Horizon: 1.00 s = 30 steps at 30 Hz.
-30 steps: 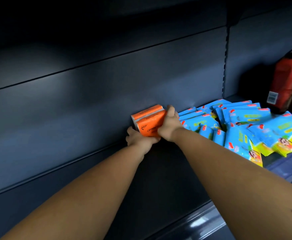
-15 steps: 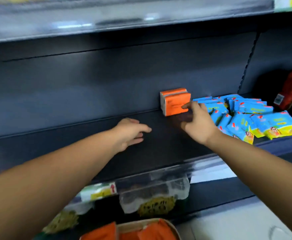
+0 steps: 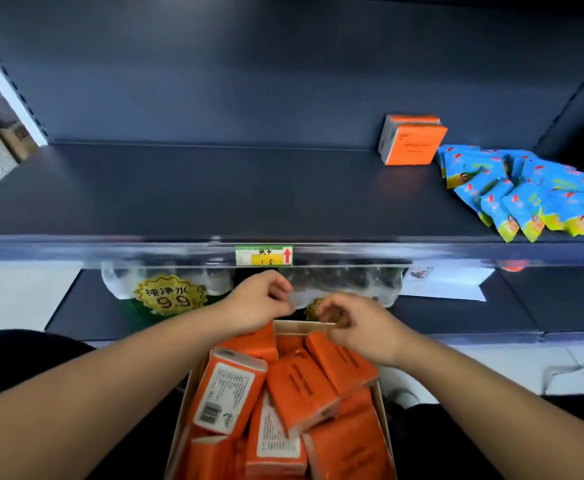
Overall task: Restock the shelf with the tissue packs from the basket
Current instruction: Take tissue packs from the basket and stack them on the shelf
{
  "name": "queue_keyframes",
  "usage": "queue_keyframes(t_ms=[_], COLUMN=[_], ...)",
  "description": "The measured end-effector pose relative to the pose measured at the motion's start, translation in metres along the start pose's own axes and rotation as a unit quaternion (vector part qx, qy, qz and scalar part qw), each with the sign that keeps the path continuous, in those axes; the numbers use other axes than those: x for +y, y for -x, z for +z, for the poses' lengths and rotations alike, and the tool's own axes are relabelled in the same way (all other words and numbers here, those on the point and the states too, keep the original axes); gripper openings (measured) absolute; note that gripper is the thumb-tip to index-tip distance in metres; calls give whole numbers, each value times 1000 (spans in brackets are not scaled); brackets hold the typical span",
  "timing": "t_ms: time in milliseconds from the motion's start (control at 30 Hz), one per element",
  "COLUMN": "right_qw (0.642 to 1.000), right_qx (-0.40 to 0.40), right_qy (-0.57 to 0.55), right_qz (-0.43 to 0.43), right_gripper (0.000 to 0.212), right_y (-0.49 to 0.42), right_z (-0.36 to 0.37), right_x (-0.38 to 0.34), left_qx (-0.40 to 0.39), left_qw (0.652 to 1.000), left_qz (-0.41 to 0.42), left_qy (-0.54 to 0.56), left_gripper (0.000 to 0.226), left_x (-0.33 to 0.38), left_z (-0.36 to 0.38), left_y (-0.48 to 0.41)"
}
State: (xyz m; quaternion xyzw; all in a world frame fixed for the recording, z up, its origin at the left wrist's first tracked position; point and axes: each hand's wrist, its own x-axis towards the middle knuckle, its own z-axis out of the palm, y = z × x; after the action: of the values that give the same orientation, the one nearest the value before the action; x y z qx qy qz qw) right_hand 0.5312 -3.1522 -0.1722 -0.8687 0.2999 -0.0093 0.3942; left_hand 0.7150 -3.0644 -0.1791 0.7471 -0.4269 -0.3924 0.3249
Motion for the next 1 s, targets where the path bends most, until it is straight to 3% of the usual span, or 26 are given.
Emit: queue_keyframes(t_ms=[133,300,467,567,667,900,1000], right_qw=[984,921,924,930,933,934,934], right_qx=[-27,-125,-163,-151,-137,-89,-96], right_qy=[160,308,230,156,72,-77,-83], right_qz=[74,204,259,296,325,337,334], right_gripper=[31,65,81,82,86,96,77], right_y=[-8,-11,-12,-13,-13,-13,-14], right_z=[18,23,34,37,37,26,20], right_x=[17,49,70,73,77,83,81], left_qx=[-18,-57,-229,-263,-266,-245,-255], left_qw=[994,951,859,836,839,890,891], left_qz=[34,87,113,87,68,41,38], left_qy=[-105,-292,-443,-474,-470,-382,-375], left_gripper=[28,38,66,87,98,91,84], left_x=[-24,-25,-43,-53,-58,-44,-40], left_z=[-4,14,53,61,63,65,65], left_y=[1,-4,-15,-22,-28,-29,-28])
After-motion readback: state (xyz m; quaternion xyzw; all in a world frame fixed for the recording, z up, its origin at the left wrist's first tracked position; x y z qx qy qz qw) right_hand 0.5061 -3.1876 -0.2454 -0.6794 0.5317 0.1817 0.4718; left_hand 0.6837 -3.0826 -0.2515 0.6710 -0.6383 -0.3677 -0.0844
